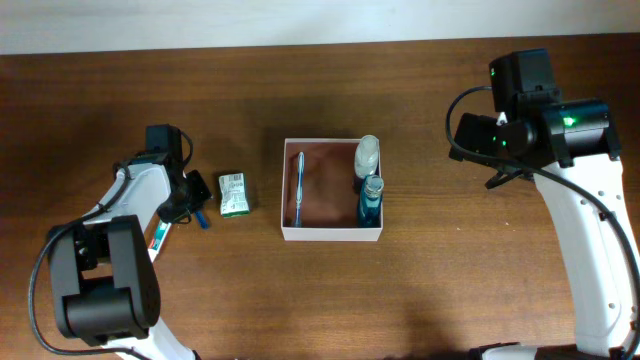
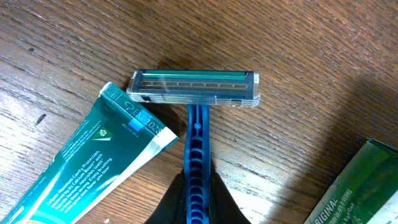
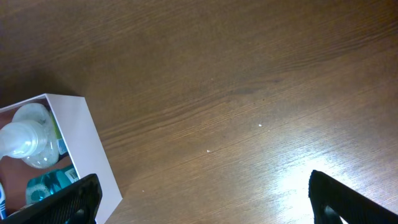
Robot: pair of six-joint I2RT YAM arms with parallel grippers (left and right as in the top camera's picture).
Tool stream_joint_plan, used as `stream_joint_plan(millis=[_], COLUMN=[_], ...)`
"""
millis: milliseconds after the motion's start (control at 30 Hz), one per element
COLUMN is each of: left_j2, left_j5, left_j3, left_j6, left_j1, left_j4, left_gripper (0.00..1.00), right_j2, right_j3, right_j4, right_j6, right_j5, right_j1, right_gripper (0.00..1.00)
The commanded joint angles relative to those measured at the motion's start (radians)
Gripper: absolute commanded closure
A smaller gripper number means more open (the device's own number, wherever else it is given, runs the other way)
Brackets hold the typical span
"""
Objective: Pack container
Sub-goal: 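Lower the left gripper and close it on the razor handle, then lift the razor with the left gripper and carry it over the box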
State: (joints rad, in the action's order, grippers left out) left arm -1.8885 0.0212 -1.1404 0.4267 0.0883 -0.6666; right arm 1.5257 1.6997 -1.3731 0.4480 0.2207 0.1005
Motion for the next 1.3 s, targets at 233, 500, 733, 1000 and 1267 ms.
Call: stream_joint_plan(millis=[233, 500, 733, 1000, 1267], left_j2=[0.074, 0.254, 0.399, 0.413, 0.395], left_j5=[-0.060, -0.060, -0.060, -0.060, -0.052], left_j3=[-0.033, -0.065, -0.089, -0.257, -0.282], left_j6=[-0.032, -0.032, -0.032, -0.031, -0.001], left_j1=[0.003, -0.012, -0.142, -0.369, -0.505], left_j4=[-0.021, -0.071, -0.082, -0.177, -0.177], left_gripper=[0.99, 0.99, 0.99, 0.99, 1.00], right_j2=[0.001, 0.001, 0.001, 0.001, 0.003], right_j3=[0.013, 0.013, 0.013, 0.013, 0.013], right_j4=[0.000, 0.000, 0.000, 0.000, 0.000], right_j6=[0.001, 0.001, 0.001, 0.001, 0.001], right_j5=[0.009, 0.008, 0.008, 0.009, 0.009], right_j1=[-0.005, -0.005, -0.005, -0.005, -0.005], right_gripper=[0.02, 0.02, 0.02, 0.02, 0.02])
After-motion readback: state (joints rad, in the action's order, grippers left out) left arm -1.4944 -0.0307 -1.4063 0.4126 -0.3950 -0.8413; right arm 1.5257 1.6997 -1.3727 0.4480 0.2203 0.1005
